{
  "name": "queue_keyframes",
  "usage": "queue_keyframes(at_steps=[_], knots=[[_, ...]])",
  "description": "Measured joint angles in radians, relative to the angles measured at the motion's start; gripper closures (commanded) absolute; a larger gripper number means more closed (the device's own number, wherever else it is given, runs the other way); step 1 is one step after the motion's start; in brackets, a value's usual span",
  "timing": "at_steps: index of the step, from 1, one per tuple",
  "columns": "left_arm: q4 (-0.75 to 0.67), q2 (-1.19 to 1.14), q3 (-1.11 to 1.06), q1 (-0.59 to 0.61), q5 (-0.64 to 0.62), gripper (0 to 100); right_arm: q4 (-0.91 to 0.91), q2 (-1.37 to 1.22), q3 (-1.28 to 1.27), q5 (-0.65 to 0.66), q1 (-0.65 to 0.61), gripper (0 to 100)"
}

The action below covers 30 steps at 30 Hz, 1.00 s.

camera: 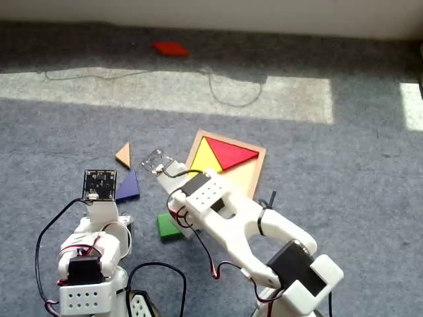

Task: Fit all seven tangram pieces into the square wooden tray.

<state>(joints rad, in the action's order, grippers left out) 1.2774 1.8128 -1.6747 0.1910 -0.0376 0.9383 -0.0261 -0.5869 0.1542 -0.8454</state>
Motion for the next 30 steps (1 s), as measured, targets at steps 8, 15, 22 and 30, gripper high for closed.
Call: queue_keyframes(at_steps=[8, 15, 22, 30], knots=[[0.0, 0.0, 0.0, 0.0, 0.0, 89, -0.037, 0.0, 0.0, 0.0, -0.006, 81.3], [0.0, 0.0, 0.0, 0.0, 0.0, 89, -0.049, 0.018, -0.04, 0.003, -0.014, 88.5], [0.0, 0.0, 0.0, 0.0, 0.0, 89, -0.051, 0.031, -0.055, 0.003, -0.014, 93.2], [0.0, 0.0, 0.0, 0.0, 0.0, 89, 0.06, 0.064, -0.029, 0.003, -0.014, 93.4]])
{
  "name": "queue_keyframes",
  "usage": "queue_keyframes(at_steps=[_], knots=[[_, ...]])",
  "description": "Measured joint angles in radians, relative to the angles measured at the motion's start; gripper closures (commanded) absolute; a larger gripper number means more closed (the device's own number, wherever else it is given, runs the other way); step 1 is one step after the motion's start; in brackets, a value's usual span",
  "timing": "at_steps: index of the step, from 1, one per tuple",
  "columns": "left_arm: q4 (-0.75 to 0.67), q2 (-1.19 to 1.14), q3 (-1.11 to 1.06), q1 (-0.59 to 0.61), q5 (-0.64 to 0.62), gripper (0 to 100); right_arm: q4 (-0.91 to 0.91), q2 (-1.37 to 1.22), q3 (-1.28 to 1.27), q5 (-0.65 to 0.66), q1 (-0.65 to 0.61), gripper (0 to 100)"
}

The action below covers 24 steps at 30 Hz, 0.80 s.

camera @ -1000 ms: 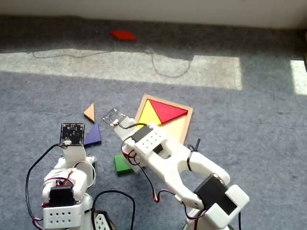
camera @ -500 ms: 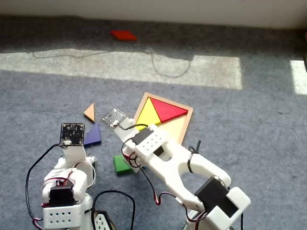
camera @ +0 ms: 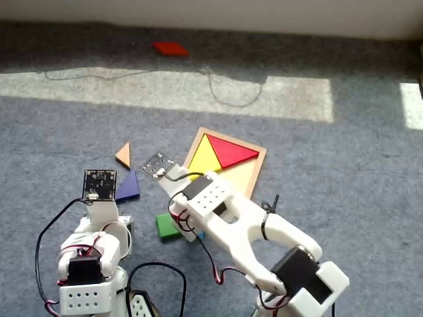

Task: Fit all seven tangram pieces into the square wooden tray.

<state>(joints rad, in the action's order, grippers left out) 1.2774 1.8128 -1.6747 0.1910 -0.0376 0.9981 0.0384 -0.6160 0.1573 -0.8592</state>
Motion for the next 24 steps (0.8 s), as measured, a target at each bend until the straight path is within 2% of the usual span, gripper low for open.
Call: queue_keyframes(at_steps=[8, 16, 24], knots=[[0.0, 0.0, 0.0, 0.0, 0.0, 89, 0.034, 0.123, 0.031, 0.006, 0.075, 93.2], [0.0, 0.0, 0.0, 0.0, 0.0, 89, -0.086, 0.08, 0.048, 0.252, 0.146, 93.2], [0.0, 0.0, 0.0, 0.0, 0.0, 89, -0.129, -0.124, 0.189, 0.342, 0.16, 90.4]])
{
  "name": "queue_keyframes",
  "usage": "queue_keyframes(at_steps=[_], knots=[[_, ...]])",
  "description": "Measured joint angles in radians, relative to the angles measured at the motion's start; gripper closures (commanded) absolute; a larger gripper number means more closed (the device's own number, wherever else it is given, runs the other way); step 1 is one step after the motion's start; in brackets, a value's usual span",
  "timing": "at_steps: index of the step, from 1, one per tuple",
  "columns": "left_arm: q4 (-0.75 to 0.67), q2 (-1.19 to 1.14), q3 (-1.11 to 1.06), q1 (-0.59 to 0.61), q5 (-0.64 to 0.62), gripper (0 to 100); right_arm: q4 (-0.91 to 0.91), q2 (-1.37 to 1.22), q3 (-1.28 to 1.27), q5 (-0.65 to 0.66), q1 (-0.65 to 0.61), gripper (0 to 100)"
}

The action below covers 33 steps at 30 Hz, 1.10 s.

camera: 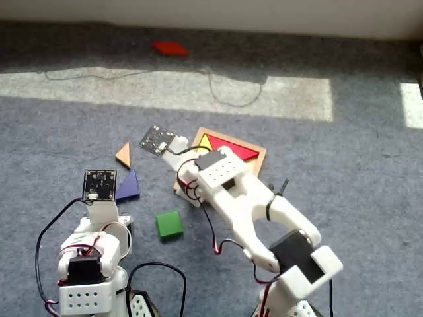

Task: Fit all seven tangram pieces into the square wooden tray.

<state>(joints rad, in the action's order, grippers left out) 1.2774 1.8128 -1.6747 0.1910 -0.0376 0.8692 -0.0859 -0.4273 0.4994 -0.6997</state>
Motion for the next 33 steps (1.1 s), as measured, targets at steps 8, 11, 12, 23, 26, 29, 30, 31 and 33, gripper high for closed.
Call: queue_keyframes(at_steps=[8, 11, 12, 23, 26, 29, 30, 31, 33], knots=[[0.0, 0.0, 0.0, 0.0, 0.0, 89, 0.011, -0.052, 0.064, 0.002, 0.008, 82.6], [0.0, 0.0, 0.0, 0.0, 0.0, 89, 0.04, -0.052, 0.064, 0.002, 0.008, 82.4], [0.0, 0.0, 0.0, 0.0, 0.0, 89, 0.044, -0.052, 0.064, 0.002, 0.009, 82.4], [0.0, 0.0, 0.0, 0.0, 0.0, 89, 0.158, 0.083, 0.064, 0.003, 0.049, 82.5], [0.0, 0.0, 0.0, 0.0, 0.0, 89, 0.221, 0.221, 0.064, -0.037, 0.098, 82.5], [0.0, 0.0, 0.0, 0.0, 0.0, 89, 0.287, 0.356, 0.064, -0.098, 0.152, 82.5], [0.0, 0.0, 0.0, 0.0, 0.0, 89, 0.313, 0.394, 0.064, -0.118, 0.164, 82.5], [0.0, 0.0, 0.0, 0.0, 0.0, 89, 0.333, 0.431, 0.064, -0.133, 0.178, 82.5], [0.0, 0.0, 0.0, 0.0, 0.0, 89, 0.384, 0.489, 0.06, -0.157, 0.206, 82.5]])
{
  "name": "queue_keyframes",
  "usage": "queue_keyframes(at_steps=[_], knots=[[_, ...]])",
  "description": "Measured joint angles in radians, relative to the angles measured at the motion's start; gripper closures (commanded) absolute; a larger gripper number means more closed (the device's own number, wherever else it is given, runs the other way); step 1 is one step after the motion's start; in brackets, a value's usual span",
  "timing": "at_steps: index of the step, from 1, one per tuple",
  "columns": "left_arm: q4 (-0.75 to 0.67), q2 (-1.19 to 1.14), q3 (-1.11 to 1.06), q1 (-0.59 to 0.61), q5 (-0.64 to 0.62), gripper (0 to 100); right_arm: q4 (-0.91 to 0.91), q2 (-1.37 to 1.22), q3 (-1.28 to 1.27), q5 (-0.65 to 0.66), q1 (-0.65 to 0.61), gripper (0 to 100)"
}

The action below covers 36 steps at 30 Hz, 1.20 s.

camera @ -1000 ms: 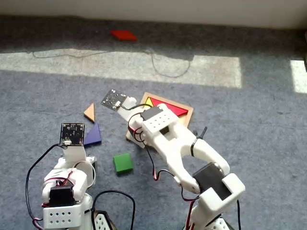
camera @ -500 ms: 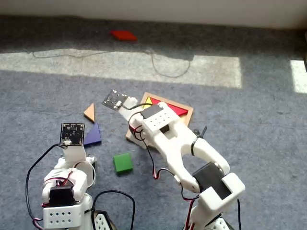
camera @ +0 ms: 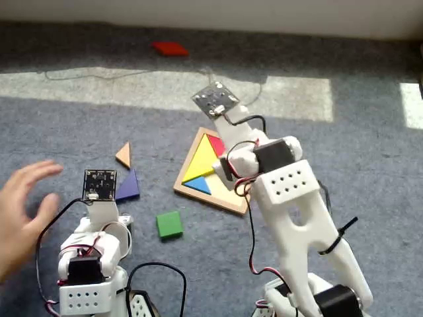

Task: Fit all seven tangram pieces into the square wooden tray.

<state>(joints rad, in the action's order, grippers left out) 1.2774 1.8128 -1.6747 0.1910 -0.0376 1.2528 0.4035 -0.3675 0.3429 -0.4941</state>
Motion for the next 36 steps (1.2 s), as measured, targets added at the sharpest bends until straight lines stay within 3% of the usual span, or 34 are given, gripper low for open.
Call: queue_keyframes(at_steps=[20, 36], knots=[[0.0, 0.002, 0.0, 0.002, 0.0, 89, 0.052, 0.273, -0.423, -0.014, 0.367, 82.5], [0.0, 0.002, 0.0, -0.005, 0.0, 89, -0.114, 0.486, -0.617, -0.014, 0.387, 82.7]])
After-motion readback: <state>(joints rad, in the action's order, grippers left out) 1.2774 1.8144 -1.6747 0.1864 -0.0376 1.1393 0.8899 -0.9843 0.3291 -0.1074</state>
